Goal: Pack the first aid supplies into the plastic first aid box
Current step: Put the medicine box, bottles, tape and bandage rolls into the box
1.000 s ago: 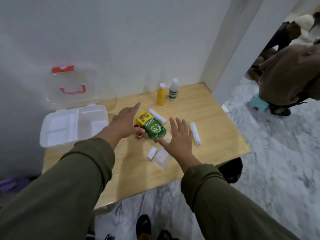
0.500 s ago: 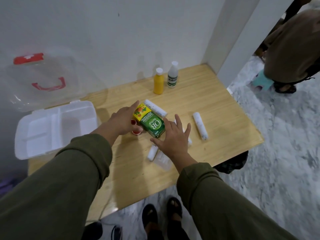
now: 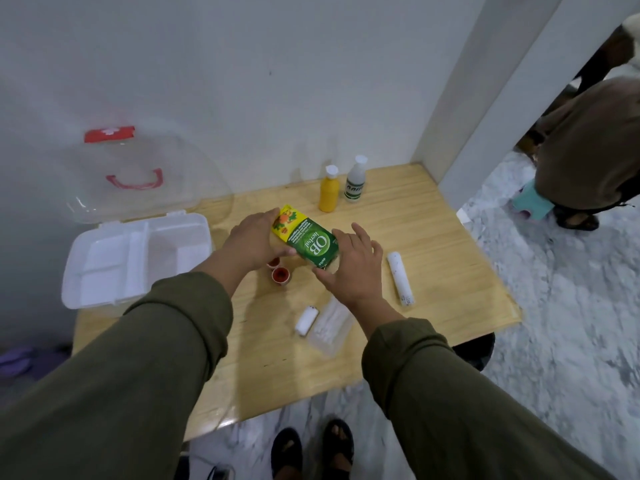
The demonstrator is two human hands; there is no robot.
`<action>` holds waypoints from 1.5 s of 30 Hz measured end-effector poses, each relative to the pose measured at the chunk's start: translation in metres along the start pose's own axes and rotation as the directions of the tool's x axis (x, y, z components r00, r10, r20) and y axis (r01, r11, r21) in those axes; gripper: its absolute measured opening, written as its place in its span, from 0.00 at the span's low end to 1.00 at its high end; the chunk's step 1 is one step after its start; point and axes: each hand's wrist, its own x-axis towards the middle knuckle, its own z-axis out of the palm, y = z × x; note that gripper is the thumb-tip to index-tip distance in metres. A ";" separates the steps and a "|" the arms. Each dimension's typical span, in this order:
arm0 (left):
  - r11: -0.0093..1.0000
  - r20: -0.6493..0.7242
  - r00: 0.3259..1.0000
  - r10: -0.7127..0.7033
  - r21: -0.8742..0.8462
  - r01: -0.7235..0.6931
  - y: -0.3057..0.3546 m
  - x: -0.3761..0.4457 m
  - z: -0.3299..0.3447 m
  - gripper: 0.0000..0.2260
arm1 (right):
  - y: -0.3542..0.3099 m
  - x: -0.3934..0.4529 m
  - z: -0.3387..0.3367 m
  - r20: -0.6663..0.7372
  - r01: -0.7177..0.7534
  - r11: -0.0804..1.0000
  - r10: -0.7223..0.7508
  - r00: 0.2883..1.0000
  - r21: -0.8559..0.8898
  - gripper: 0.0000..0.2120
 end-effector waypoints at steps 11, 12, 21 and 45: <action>0.978 -0.342 0.921 -0.188 -0.154 0.143 -0.011 -0.064 -0.075 0.32 | -0.068 0.035 -0.043 -0.024 0.244 0.958 -0.243 0.970 0.153 0.33; 0.972 -0.362 0.908 -0.213 -0.167 0.162 -0.017 -0.071 -0.080 0.30 | -0.075 0.036 -0.043 -0.023 0.263 0.950 -0.263 0.964 0.165 0.33; 0.924 -0.332 0.863 -0.381 -0.174 0.341 -0.088 -0.123 -0.090 0.41 | -0.133 0.045 -0.027 0.066 0.403 0.903 -0.416 0.907 0.150 0.32; 0.846 -0.110 0.844 -0.525 -0.176 0.503 -0.183 -0.129 -0.045 0.56 | -0.171 0.063 0.012 0.360 0.406 0.908 -0.346 0.867 -0.103 0.34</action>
